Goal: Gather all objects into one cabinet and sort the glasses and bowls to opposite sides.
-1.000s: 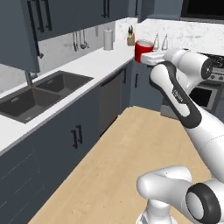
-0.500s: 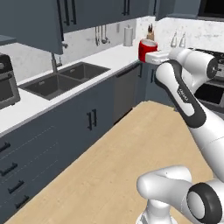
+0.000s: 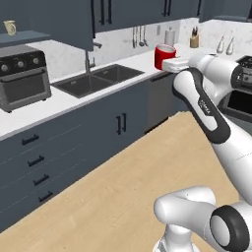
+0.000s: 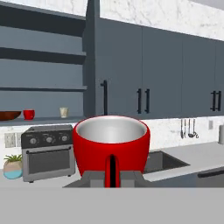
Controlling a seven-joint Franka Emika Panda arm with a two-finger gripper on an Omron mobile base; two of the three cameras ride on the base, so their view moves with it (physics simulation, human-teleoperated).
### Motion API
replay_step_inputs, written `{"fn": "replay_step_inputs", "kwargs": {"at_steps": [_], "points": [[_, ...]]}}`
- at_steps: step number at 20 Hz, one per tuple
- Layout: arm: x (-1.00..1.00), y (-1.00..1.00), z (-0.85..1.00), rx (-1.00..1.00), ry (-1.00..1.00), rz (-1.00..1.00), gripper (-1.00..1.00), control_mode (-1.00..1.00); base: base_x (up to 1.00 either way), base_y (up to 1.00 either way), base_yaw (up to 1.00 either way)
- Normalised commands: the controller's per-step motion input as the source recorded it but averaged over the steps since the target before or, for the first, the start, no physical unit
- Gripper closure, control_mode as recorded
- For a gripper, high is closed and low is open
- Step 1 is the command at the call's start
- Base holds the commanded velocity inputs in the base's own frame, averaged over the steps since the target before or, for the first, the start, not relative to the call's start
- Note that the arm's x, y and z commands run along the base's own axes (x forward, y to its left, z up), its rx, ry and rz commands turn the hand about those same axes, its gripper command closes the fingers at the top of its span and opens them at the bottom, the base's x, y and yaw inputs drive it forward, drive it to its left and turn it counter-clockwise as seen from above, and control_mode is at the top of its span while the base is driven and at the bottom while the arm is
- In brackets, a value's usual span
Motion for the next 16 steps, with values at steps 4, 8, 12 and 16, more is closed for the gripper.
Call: {"fn": "replay_step_inputs", "kwargs": {"at_steps": [4,8,12,16], "points": [[0.00,0.00,0.00,0.00,0.00,0.00,1.00,1.00,-0.82,0.00,0.20],[0.00,0.00,0.00,0.00,0.00,0.00,1.00,1.00,-0.89,0.36,0.10],[0.00,0.00,0.00,0.00,0.00,0.00,1.00,1.00,-0.83,0.53,0.13],[0.00,0.00,0.00,0.00,0.00,0.00,1.00,1.00,-0.53,0.50,0.22]]}}
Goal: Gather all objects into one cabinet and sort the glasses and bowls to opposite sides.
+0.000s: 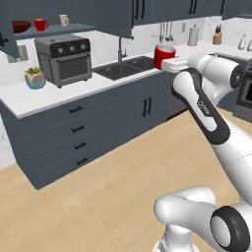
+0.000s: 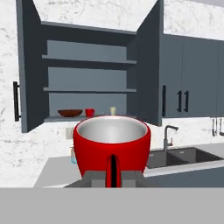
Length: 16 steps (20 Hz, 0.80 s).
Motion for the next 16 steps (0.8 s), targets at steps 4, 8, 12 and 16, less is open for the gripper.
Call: {"fn": "replay_step_inputs", "kwargs": {"at_steps": [4,8,12,16], "points": [[0.00,0.00,0.00,0.00,0.00,0.00,1.00,1.00,-0.04,0.12,0.29],[0.00,0.00,0.00,0.00,0.00,0.00,1.00,1.00,0.13,0.00,0.34],[0.00,0.00,0.00,0.00,0.00,0.00,1.00,1.00,0.31,0.00,0.47],[0.00,0.00,0.00,0.00,0.00,0.00,1.00,1.00,0.33,-0.01,0.53]]}}
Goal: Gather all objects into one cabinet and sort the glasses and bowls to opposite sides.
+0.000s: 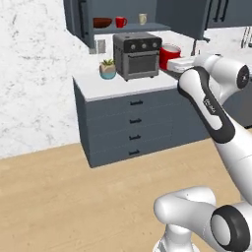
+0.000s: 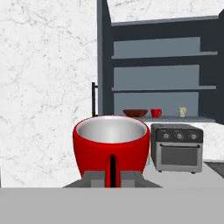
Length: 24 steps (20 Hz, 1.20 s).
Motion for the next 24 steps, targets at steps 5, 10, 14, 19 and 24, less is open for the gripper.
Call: {"fn": "replay_step_inputs", "kwargs": {"at_steps": [5,10,14,19,24], "points": [[0.00,0.00,0.00,0.00,0.00,0.00,1.00,1.00,0.25,-0.14,0.50],[0.00,0.00,0.00,0.00,0.00,0.00,1.00,1.00,0.05,-0.52,0.13],[0.00,0.00,0.00,0.00,0.00,0.00,1.00,1.00,0.31,-0.78,-0.04],[0.00,0.00,0.00,0.00,0.00,0.00,1.00,1.00,0.44,-0.79,-0.10],[0.00,0.00,0.00,0.00,0.00,0.00,1.00,1.00,0.65,-0.49,-0.07]]}}
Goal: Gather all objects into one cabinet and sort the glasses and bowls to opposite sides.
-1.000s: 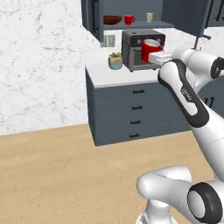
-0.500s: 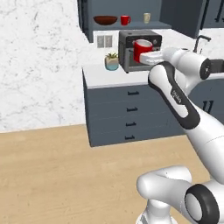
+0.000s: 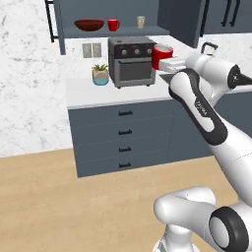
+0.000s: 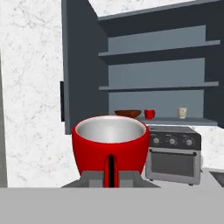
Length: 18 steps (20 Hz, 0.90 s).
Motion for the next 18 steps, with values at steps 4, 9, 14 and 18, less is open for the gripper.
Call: {"fn": "replay_step_inputs", "kwargs": {"at_steps": [4,9,14,18], "points": [[0.00,0.00,0.00,0.00,0.00,0.00,1.00,1.00,0.97,-0.04,0.00],[0.00,0.00,0.00,0.00,0.00,0.00,1.00,1.00,1.00,0.00,0.00],[0.00,0.00,0.00,0.00,0.00,0.00,1.00,1.00,1.00,-0.16,-0.02],[0.00,0.00,0.00,0.00,0.00,0.00,1.00,1.00,0.99,-0.33,-0.07]]}}
